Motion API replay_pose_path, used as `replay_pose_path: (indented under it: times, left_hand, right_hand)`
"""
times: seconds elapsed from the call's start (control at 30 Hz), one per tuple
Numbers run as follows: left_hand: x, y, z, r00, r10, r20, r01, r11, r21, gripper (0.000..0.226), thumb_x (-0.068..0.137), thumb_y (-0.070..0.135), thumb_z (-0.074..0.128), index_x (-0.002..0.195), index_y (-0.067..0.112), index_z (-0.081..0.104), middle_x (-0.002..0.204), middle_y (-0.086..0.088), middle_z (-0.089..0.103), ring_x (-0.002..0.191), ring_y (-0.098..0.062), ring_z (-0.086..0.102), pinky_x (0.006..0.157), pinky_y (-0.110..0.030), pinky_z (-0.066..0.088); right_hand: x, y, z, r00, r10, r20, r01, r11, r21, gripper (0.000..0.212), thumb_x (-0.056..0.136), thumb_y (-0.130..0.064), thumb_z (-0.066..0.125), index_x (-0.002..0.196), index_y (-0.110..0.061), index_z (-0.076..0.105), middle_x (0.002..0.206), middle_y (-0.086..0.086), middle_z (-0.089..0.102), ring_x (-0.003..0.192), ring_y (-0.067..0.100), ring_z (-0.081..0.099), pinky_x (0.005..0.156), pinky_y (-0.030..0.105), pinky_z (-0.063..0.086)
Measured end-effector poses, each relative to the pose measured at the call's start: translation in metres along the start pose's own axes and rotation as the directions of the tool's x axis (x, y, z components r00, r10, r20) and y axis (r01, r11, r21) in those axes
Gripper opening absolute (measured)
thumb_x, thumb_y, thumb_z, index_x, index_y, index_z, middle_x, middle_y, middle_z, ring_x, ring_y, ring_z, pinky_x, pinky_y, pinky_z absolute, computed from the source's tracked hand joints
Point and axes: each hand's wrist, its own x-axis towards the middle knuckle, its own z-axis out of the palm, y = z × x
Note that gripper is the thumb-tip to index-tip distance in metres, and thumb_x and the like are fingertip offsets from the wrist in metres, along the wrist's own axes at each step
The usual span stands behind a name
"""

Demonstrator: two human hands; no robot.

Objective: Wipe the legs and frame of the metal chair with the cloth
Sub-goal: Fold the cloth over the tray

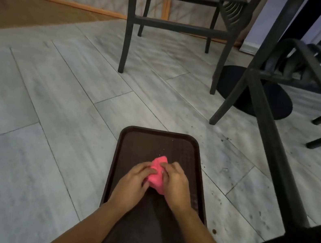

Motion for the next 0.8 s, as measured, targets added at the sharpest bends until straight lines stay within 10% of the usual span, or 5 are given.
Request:
replay_pose_path:
  times: [0.2,0.37,0.8]
  left_hand:
    - [0.0,-0.03,0.028,0.983,-0.121,0.139,0.092,0.976,0.199,0.05,0.095,0.025,0.045,0.143,0.029,0.033,0.153,0.005,0.028,0.142,-0.011,0.018,0.117,-0.028,0.015]
    - [-0.01,-0.046,0.043,0.968,-0.11,0.224,0.034,0.948,0.317,0.052,0.099,0.037,0.033,0.147,0.036,0.013,0.158,0.012,0.007,0.144,-0.007,-0.002,0.118,-0.031,0.004]
    - [-0.024,-0.029,0.027,0.962,-0.178,0.205,0.084,0.914,0.397,0.057,0.098,0.037,0.032,0.148,0.032,0.004,0.159,0.007,-0.001,0.145,-0.011,-0.006,0.116,-0.034,-0.002]
  right_hand:
    - [-0.008,0.024,0.038,0.962,0.001,0.273,0.061,0.974,-0.216,0.05,0.099,-0.033,0.035,0.146,-0.022,0.023,0.156,0.001,0.01,0.141,0.021,0.013,0.114,0.036,0.019]
    - [-0.023,0.038,0.053,0.931,0.029,0.364,0.092,0.947,-0.308,0.06,0.1,-0.043,0.024,0.14,-0.026,-0.018,0.145,-0.009,-0.03,0.14,0.016,-0.019,0.114,0.038,-0.004]
    - [-0.028,0.018,0.032,0.918,0.144,0.368,-0.005,0.935,-0.354,0.054,0.099,-0.041,0.026,0.148,-0.026,0.007,0.157,-0.002,-0.01,0.143,0.02,-0.008,0.115,0.042,0.002]
